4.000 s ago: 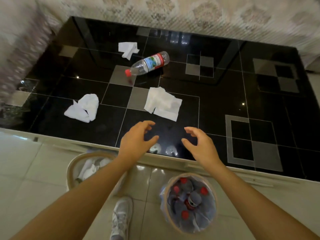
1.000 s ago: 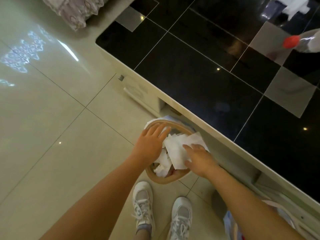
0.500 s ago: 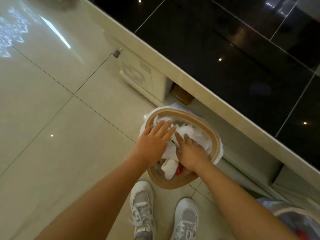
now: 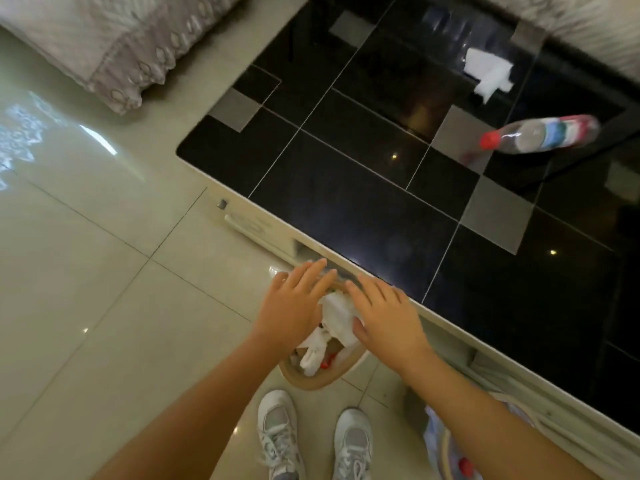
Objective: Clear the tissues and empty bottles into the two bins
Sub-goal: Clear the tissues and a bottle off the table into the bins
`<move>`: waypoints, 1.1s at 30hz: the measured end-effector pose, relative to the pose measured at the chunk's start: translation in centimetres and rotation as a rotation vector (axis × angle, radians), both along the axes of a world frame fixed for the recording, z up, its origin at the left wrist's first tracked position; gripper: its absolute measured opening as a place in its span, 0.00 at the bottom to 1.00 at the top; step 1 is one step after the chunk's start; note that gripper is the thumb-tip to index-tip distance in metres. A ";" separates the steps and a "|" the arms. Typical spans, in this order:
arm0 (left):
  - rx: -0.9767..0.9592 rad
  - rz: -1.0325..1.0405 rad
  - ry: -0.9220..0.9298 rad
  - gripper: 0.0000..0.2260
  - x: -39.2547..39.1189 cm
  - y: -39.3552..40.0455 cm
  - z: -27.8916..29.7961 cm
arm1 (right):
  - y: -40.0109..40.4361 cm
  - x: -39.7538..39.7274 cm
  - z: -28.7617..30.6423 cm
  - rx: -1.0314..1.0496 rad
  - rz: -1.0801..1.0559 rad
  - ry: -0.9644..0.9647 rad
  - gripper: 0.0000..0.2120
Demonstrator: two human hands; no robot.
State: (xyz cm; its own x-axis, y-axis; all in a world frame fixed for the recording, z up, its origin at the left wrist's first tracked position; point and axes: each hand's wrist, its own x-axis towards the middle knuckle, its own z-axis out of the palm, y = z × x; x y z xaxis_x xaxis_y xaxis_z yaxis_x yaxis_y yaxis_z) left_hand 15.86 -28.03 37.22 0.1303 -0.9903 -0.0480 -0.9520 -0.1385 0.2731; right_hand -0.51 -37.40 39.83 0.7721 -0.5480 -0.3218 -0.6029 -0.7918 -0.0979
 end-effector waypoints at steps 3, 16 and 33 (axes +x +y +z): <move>0.003 0.002 -0.008 0.27 1.0 -1.3 2.6 | -1.6 -0.1 2.8 -0.048 -0.039 0.037 0.32; -0.061 -0.103 -0.230 0.30 2.1 -16.7 6.9 | -16.9 -1.7 7.0 -0.143 -0.125 0.063 0.30; 0.001 -0.125 -0.102 0.28 -4.0 -51.5 1.9 | -46.5 -9.5 4.8 -0.121 -0.074 0.264 0.41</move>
